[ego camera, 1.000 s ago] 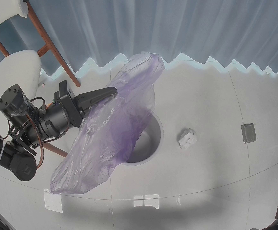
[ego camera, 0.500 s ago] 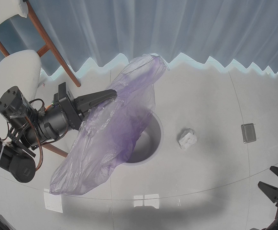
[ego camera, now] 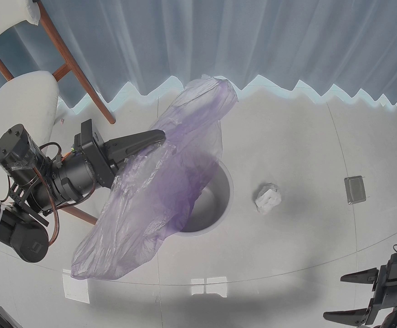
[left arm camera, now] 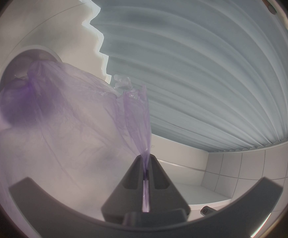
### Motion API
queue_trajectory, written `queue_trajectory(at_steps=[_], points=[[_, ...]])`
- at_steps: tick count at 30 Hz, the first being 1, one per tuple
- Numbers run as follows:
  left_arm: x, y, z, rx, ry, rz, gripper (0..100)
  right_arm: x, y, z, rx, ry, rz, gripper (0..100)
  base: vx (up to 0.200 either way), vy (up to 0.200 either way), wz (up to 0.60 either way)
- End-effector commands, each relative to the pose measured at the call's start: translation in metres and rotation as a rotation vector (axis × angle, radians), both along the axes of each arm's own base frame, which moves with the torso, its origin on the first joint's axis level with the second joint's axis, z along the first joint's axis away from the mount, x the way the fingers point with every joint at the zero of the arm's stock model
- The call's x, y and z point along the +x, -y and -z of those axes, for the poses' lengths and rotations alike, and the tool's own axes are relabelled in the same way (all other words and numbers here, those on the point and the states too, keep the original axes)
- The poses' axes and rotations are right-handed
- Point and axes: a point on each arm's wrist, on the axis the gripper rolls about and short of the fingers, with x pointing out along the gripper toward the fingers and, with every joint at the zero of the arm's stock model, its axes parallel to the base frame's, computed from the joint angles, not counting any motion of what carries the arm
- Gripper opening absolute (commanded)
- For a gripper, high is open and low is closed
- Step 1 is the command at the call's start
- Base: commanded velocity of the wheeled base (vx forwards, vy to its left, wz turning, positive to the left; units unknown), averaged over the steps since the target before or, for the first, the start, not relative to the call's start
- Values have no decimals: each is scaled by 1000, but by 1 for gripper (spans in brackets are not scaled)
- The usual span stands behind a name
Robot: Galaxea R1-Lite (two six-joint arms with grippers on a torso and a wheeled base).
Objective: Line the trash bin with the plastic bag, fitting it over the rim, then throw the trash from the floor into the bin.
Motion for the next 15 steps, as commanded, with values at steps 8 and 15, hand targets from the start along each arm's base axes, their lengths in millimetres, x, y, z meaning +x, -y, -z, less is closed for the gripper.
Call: queue_trajectory(at_steps=[8,15], points=[[2,1,1,4,9,-3,0,10,-41,22,-157,-176,-272,100,0,0,0],[2,1,-1,2,17,-3,0,11,-66,29,-240,-207,-409,100,0,0,0]])
